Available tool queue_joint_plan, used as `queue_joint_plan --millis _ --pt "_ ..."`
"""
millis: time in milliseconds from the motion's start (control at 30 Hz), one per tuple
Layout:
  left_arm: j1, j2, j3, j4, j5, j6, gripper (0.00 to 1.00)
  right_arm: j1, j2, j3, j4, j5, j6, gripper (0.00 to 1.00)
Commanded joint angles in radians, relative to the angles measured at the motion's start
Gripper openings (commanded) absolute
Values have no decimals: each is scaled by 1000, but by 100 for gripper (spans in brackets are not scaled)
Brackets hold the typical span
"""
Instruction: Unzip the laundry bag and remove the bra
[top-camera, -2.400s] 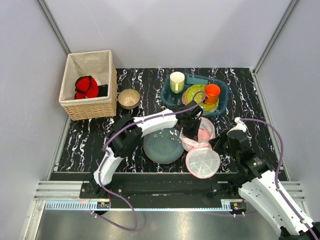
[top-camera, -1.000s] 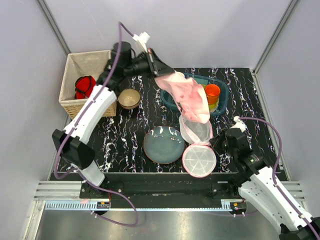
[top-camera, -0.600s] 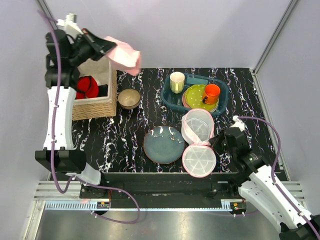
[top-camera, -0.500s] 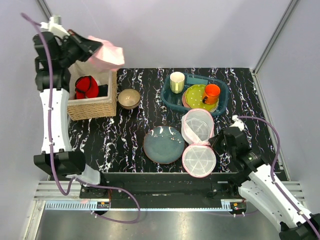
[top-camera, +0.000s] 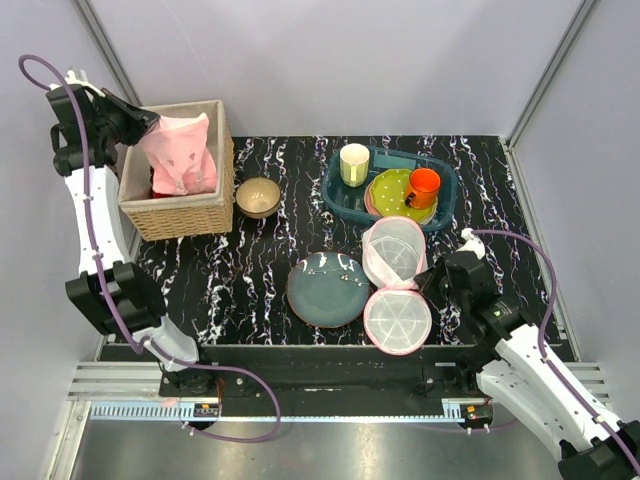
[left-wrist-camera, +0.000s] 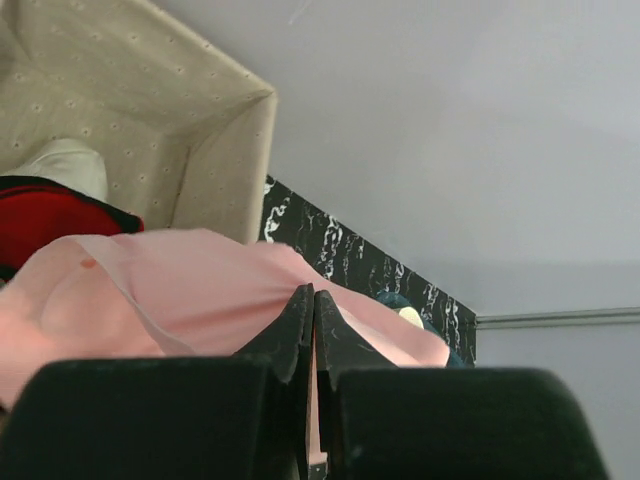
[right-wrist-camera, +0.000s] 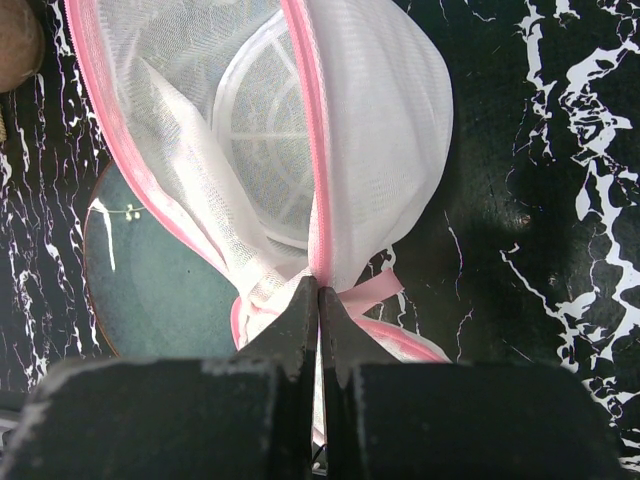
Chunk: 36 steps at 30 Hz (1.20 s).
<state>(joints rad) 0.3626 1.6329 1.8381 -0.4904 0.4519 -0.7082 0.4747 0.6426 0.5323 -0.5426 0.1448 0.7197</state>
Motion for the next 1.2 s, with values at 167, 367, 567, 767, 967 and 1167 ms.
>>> queue_joint_plan --millis 167,367,567,767,967,1167 --pt "4 130 117 18 64 -27 0 -2 8 9 47 -4 -5 0" --pt "6 249 329 10 128 -42 0 -2 12 29 43 -11 -11 0" --pt "4 303 330 -17 88 -17 0 -2 26 43 46 -5 -17 0" --pt "-49 193 98 -45 -59 85 81 -2 32 46 49 -5 -16 0" --pt "-258 87 151 -135 -334 243 99 -2 29 57 49 1 -29 0" --pt "-381 -2 86 -162 -347 279 99 -2 6 52 46 10 -29 0"
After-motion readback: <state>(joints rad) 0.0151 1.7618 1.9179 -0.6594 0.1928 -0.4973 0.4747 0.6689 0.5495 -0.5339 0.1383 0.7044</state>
